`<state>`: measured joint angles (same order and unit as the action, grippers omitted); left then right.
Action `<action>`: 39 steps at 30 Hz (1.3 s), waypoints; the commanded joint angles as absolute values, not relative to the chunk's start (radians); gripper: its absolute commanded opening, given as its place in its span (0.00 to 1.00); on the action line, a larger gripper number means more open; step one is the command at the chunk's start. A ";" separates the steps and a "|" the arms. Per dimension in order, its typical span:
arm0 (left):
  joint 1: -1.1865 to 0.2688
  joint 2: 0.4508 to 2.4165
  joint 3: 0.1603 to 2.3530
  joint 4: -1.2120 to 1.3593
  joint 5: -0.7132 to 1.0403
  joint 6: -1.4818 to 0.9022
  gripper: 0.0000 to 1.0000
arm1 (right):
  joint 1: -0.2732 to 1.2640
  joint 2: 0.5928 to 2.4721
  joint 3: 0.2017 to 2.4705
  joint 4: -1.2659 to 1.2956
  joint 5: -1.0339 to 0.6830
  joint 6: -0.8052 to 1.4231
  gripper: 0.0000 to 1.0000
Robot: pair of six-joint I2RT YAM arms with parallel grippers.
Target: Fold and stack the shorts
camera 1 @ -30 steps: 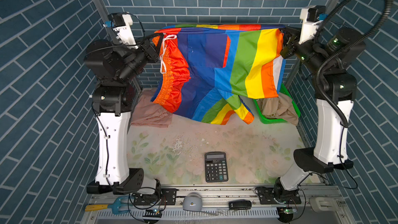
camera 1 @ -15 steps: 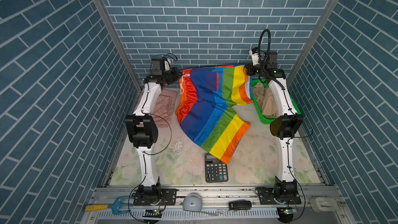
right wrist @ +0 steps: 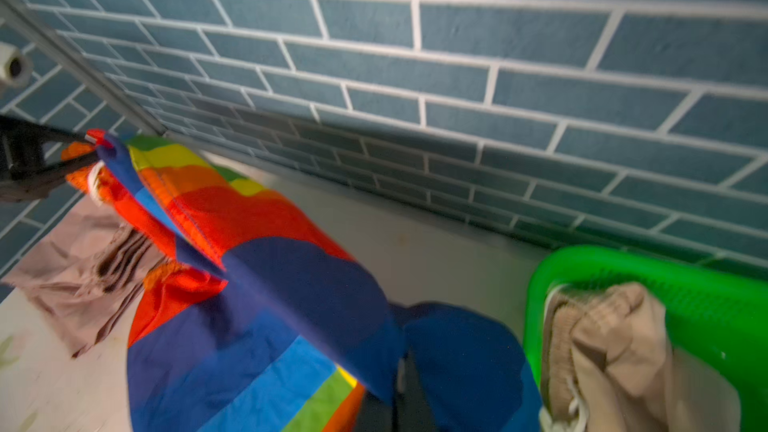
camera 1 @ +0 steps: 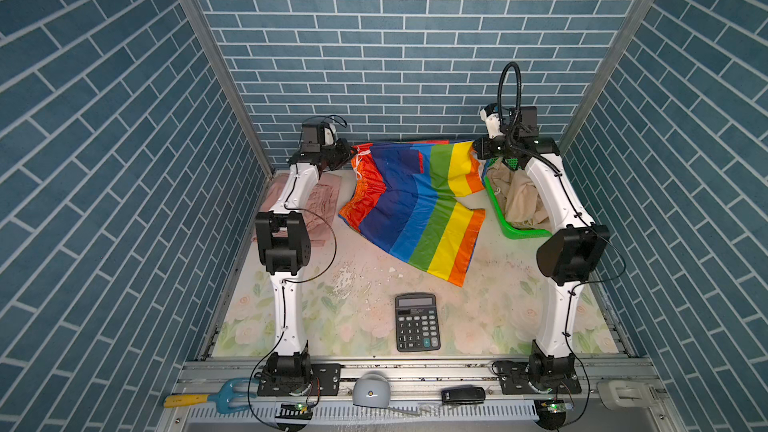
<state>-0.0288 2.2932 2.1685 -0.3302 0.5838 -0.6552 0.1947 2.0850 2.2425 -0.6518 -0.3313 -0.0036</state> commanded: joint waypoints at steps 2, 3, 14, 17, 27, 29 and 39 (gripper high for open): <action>0.039 2.219 2.013 -0.314 0.481 -0.622 0.02 | 0.244 1.811 1.917 -0.578 -0.200 0.011 0.00; 0.043 2.194 1.964 -0.302 0.480 -0.615 0.03 | 0.263 1.756 1.832 -0.567 -0.194 0.020 0.00; 0.092 2.000 1.580 -0.188 0.545 -0.603 0.39 | 0.438 1.346 1.116 -0.474 -0.279 0.201 0.00; 0.094 1.975 1.511 -0.178 0.562 -0.620 0.50 | 0.509 1.334 0.988 -0.418 -0.304 0.244 0.00; 0.143 1.854 1.431 -0.245 0.493 -0.674 0.99 | 0.659 1.395 0.855 -0.335 -0.308 0.291 0.00; 0.121 1.843 1.446 -0.230 0.515 -0.706 1.00 | 0.670 1.417 0.850 -0.339 -0.299 0.286 0.00; -0.132 1.950 1.474 -0.172 0.555 -0.792 1.00 | 0.703 1.475 0.817 -0.342 -0.267 0.285 0.09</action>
